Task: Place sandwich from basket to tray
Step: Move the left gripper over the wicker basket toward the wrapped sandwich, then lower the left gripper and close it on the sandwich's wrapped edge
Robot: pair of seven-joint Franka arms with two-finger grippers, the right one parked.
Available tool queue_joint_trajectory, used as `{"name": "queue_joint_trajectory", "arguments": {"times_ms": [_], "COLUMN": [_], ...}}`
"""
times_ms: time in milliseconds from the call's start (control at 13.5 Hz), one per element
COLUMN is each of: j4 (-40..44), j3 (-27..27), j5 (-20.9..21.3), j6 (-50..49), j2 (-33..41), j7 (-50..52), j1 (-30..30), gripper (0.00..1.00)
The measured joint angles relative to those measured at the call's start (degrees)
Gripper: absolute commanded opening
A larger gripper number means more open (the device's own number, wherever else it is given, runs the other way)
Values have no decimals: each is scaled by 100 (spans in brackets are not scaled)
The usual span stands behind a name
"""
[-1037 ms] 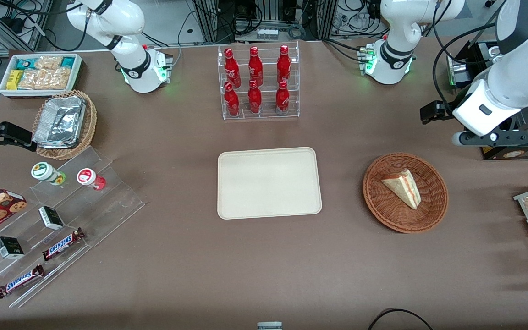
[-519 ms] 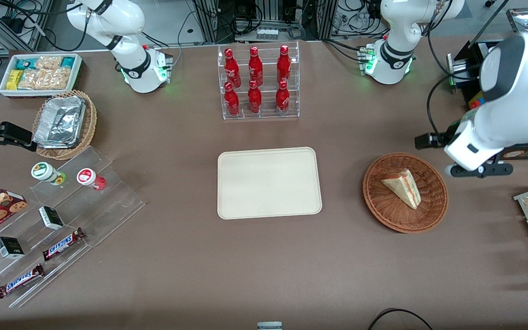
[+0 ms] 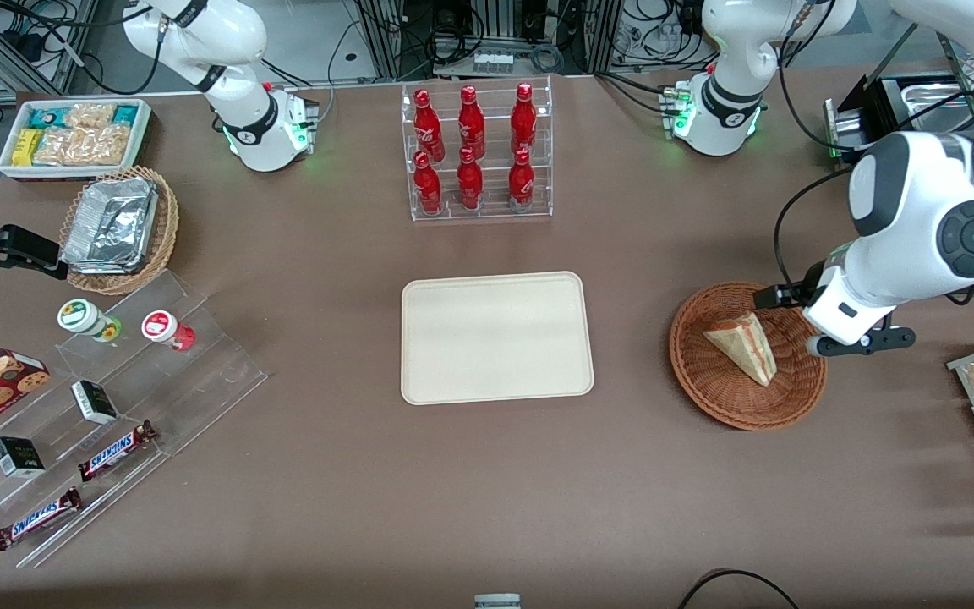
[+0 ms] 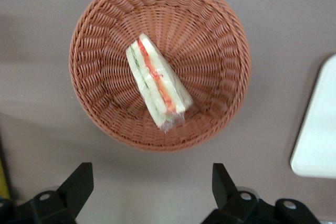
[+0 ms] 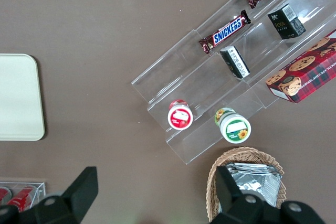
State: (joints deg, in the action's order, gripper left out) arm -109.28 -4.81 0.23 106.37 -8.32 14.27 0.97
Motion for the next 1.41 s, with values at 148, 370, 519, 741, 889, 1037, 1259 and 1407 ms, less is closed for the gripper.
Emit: {"name": "queue_joint_trajectory", "arguments": {"times_ms": [148,370,519,741,889,1037,1259,1407], "j4": [-370,-808,-1014,-1321,-1521,-1602,-1724,-1783], "j3": [10,8,7,4,4,4,-2,-10], "j5": [4,6,6,7,6,6,6,6], "j6": [538,1228,1596,2021,2236,2333,2603,2799], "j2": [-2,-3,-2,-1,-2,-1,-38,-153], "j7": [587,1707,2484,3254,3437,3484,3535,3561], "j1": [-1,2,4,10,10,10,18,31], "gripper": [100,100,100,100,100,100,100,100]}}
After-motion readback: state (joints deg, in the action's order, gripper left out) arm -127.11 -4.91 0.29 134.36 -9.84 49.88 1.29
